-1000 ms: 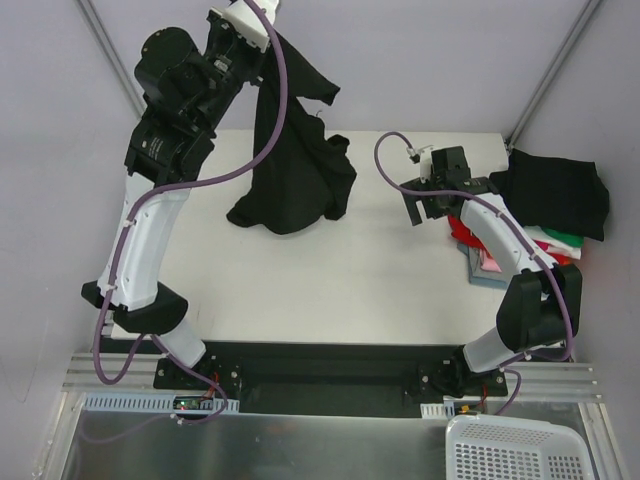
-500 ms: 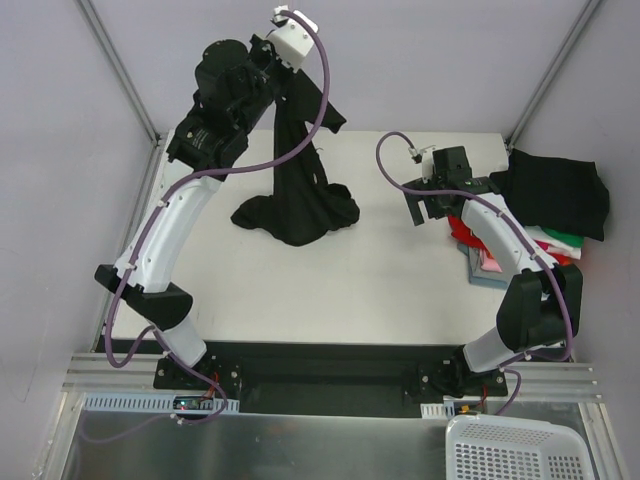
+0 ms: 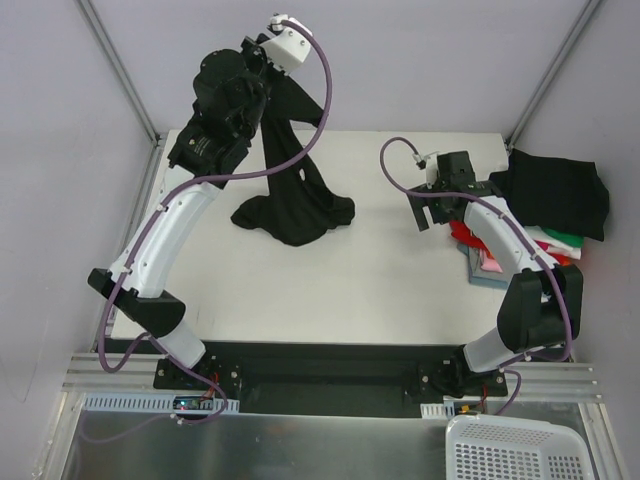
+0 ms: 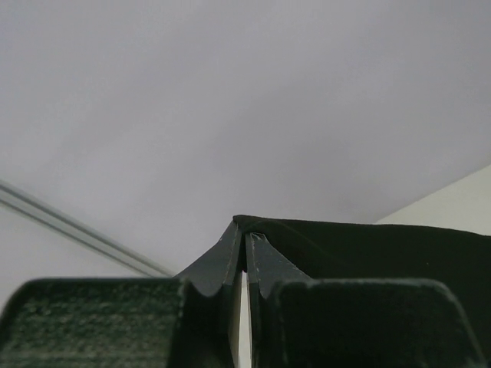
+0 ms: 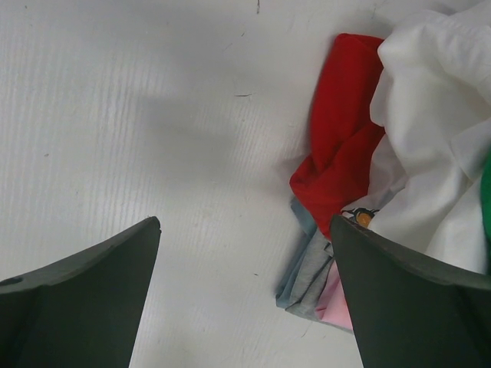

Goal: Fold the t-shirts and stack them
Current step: Move the tshirt to the center of the board

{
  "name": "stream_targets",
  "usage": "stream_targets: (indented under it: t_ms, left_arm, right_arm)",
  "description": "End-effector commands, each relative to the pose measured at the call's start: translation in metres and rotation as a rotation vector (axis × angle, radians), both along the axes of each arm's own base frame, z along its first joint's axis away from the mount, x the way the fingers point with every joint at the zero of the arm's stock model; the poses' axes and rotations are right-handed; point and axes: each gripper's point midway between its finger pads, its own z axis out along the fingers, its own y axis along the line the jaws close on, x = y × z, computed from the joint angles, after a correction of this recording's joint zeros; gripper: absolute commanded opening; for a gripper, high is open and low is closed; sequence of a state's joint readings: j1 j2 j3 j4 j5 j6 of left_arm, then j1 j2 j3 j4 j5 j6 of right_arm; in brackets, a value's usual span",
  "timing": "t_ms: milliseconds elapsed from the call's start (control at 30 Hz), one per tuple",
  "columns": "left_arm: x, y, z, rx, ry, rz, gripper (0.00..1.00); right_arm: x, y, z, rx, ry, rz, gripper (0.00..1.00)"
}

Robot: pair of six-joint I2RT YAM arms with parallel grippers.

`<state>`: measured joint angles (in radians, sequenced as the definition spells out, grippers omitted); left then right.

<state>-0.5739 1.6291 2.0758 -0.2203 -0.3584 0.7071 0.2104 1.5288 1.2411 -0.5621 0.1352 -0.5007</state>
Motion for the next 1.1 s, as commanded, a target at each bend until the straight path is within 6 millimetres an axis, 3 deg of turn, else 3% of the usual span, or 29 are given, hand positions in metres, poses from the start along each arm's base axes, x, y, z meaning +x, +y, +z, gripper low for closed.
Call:
stream_targets:
  t_ms: [0, 200, 300, 367, 467, 600, 633, 667, 733, 767, 800, 833, 867, 900, 933, 967, 1033, 1067]
  left_arm:
    - [-0.041, 0.057, 0.099, -0.087, -0.262, 0.144, 0.0]
    - [-0.044, 0.071, 0.088, -0.013, -0.262, 0.202, 0.0]
    - [-0.04, 0.066, 0.068, 0.02, -0.225, 0.188, 0.0]
    - [-0.045, 0.062, 0.068, 0.0, -0.225, 0.155, 0.0]
    - [-0.051, 0.041, 0.052, -0.016, -0.199, 0.046, 0.0]
    - [-0.053, -0.012, 0.008, 0.014, -0.087, -0.122, 0.0]
    - [-0.059, -0.035, 0.001, 0.024, -0.068, -0.17, 0.0]
    - [-0.055, -0.052, -0.014, 0.055, -0.035, -0.185, 0.0]
    - [-0.055, -0.069, -0.021, 0.099, -0.025, -0.159, 0.0]
    - [-0.05, -0.091, -0.034, 0.127, -0.004, -0.17, 0.0]
    - [-0.05, -0.092, -0.016, 0.11, -0.036, -0.155, 0.0]
    - [-0.038, -0.097, -0.02, 0.111, -0.026, -0.117, 0.0]
    - [-0.041, -0.09, 0.015, 0.048, -0.085, -0.099, 0.0]
    - [-0.04, -0.087, 0.03, 0.02, -0.112, -0.08, 0.0]
    - [-0.03, -0.093, 0.031, 0.009, -0.116, -0.06, 0.0]
    - [-0.04, -0.083, 0.069, -0.057, -0.185, -0.053, 0.0]
    - [-0.039, -0.084, 0.087, -0.1, -0.229, -0.051, 0.0]
    - [-0.047, -0.076, 0.107, -0.138, -0.273, -0.053, 0.0]
  right_arm:
    - [-0.006, -0.005, 0.003, -0.006, -0.01, -0.005, 0.97]
    - [-0.008, -0.008, -0.005, -0.023, -0.001, -0.006, 0.96]
    - [-0.008, -0.01, -0.003, -0.025, -0.008, -0.007, 0.97]
    - [-0.009, -0.01, 0.001, -0.019, -0.017, -0.006, 0.97]
    - [-0.008, -0.009, 0.008, -0.007, -0.028, -0.008, 0.97]
    - [-0.004, -0.009, 0.014, -0.008, -0.034, -0.012, 0.97]
    - [-0.002, -0.008, 0.016, -0.008, -0.036, -0.013, 0.97]
    - [-0.002, -0.009, 0.016, -0.011, -0.034, -0.017, 0.97]
    - [-0.004, -0.01, 0.011, -0.018, -0.018, -0.018, 0.97]
    - [-0.005, -0.011, 0.01, -0.021, -0.014, -0.02, 0.97]
    - [-0.006, -0.011, 0.01, -0.023, -0.016, -0.022, 0.97]
    - [-0.009, -0.013, 0.008, -0.027, -0.01, -0.023, 0.97]
    - [-0.01, -0.013, 0.006, -0.029, -0.007, -0.023, 0.97]
    - [-0.011, -0.015, 0.007, -0.031, -0.015, -0.03, 0.97]
    - [-0.011, -0.017, 0.007, -0.033, -0.019, -0.033, 0.97]
    - [-0.013, -0.016, 0.004, -0.034, -0.013, -0.031, 0.97]
    - [-0.012, -0.019, 0.005, -0.032, -0.026, -0.042, 0.97]
    - [-0.012, -0.019, 0.006, -0.031, -0.028, -0.044, 0.97]
